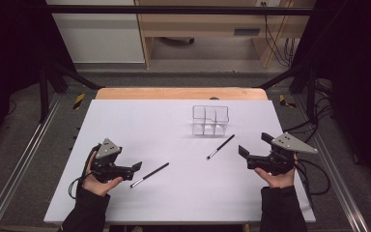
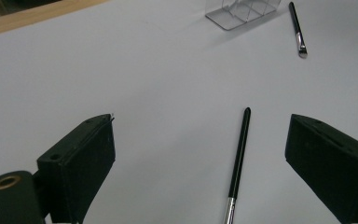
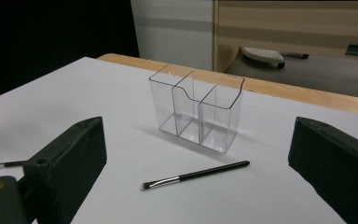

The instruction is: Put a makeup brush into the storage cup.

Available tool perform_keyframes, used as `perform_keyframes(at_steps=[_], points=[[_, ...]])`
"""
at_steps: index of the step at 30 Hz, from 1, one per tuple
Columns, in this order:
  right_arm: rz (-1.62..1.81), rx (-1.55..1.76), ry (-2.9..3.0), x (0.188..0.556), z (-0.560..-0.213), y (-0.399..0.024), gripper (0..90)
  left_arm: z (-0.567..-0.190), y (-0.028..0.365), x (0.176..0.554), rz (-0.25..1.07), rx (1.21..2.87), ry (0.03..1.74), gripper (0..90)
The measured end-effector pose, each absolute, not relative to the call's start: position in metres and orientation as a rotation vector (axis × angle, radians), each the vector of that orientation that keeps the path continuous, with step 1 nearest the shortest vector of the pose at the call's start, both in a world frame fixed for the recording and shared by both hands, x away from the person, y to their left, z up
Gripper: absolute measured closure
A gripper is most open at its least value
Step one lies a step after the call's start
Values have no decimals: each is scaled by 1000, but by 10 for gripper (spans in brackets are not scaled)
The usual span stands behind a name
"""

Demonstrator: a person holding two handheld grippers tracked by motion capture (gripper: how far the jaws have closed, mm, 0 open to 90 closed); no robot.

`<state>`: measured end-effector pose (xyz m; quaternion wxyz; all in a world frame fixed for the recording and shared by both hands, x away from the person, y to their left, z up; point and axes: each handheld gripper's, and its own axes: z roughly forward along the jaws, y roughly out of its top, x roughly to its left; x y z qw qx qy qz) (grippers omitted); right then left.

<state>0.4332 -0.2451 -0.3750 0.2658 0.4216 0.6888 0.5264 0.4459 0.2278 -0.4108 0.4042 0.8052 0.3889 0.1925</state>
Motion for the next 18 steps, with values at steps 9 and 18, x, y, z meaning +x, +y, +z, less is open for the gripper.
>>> perform_keyframes(at_steps=[9,18], points=[[1423,1136,1869,433,-375,-242,45,-421,214,450,451,2121,971,84],[1418,1137,1875,434,-376,-241,46,-436,196,454,427,2237,959,114]])
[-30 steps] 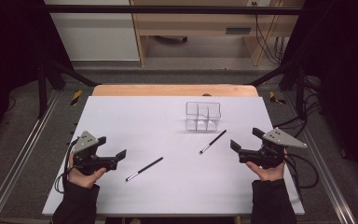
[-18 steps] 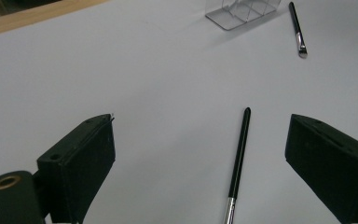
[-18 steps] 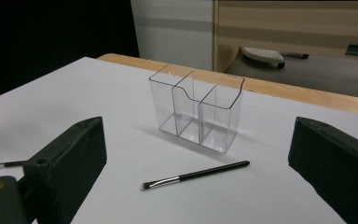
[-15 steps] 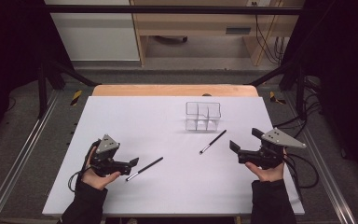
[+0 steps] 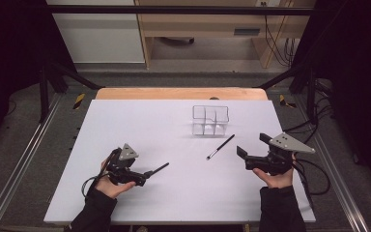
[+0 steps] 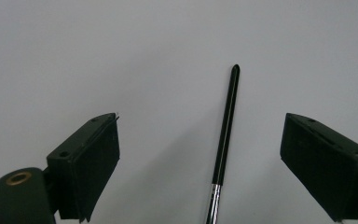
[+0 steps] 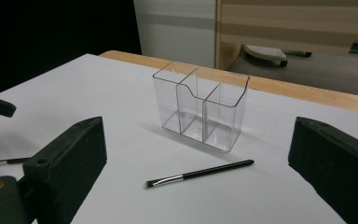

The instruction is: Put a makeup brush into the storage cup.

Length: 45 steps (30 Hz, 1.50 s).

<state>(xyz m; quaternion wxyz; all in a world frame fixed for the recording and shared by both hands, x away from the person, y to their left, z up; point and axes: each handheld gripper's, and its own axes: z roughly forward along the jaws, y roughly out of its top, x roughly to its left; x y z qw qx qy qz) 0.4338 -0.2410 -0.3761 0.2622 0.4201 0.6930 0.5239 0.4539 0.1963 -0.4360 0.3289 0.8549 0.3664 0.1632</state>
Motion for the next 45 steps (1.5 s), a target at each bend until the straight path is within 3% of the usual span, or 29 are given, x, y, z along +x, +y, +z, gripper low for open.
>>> perform_keyframes(at_steps=[12,24,35,45], points=[[1413,1145,1885,435,-378,-241,45,-453,182,457,397,2341,947,242],[1407,1145,1892,436,-380,-240,44,-461,176,459,293,2418,943,521],[1405,1146,1893,437,-380,-240,43,-459,175,457,293,2431,964,746],[1403,1145,1893,437,-380,-240,42,-458,173,457,298,2432,993,827]])
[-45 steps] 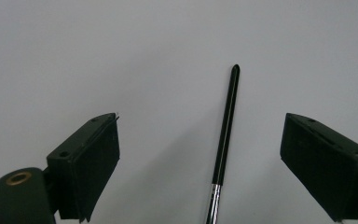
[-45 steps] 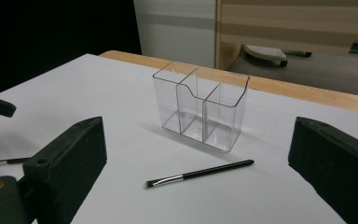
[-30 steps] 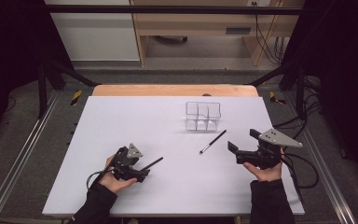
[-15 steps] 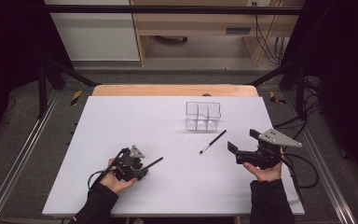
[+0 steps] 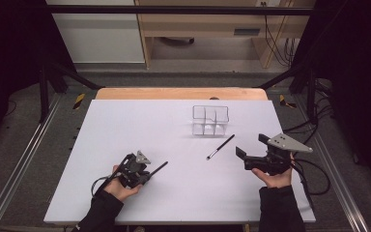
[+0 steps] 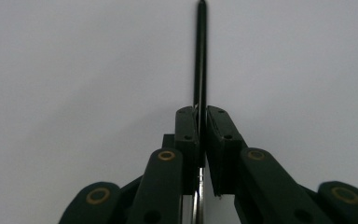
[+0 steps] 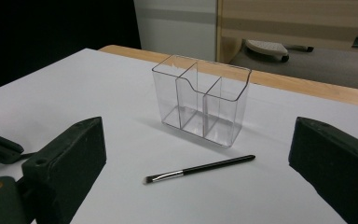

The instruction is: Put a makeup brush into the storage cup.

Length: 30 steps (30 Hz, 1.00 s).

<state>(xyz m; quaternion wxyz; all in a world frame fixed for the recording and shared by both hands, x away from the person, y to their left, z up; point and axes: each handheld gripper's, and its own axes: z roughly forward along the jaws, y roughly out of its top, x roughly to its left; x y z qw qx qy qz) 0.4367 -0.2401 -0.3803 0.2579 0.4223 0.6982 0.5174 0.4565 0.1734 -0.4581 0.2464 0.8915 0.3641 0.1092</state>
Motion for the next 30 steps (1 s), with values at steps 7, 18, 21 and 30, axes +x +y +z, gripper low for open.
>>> perform_keyframes(at_steps=[7,18,21,30], points=[[1406,1145,1896,437,-380,-240,42,-458,173,457,291,2426,1011,827],[1409,1153,1892,436,-379,-243,41,-435,183,464,260,2415,979,678],[1410,1149,1895,436,-379,-242,41,-431,181,467,244,2434,964,636],[1412,1148,1901,437,-379,-243,40,-434,161,478,201,2592,906,628]])
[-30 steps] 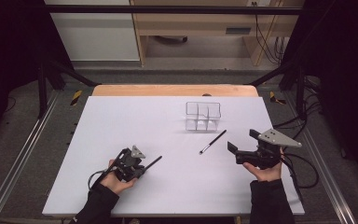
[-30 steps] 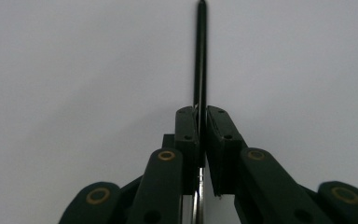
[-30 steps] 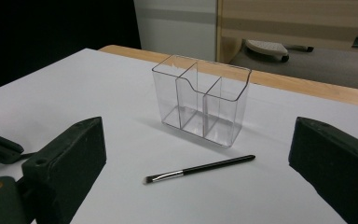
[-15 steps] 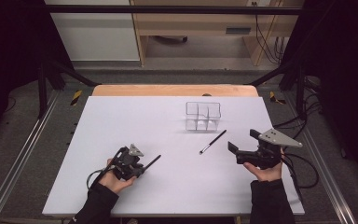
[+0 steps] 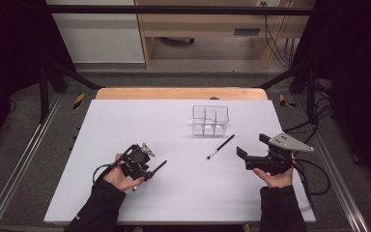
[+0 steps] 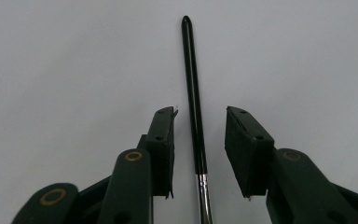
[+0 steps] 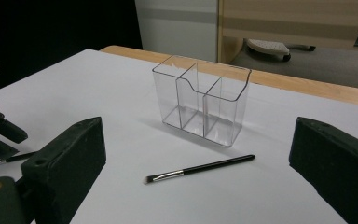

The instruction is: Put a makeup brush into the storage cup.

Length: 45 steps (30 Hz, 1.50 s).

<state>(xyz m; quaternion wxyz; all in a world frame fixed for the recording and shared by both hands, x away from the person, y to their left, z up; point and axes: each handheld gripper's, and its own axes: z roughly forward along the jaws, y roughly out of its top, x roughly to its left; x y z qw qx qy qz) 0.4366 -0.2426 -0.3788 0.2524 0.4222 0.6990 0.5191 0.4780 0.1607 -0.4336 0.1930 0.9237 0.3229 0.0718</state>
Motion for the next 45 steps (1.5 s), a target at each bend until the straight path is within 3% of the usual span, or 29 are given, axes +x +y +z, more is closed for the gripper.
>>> perform_keyframes(at_steps=[17,45], points=[[1409,1147,1907,437,-379,-243,39,-448,160,478,150,2638,925,760],[1386,1148,1945,440,-384,-237,34,-449,160,475,181,2637,911,832]])
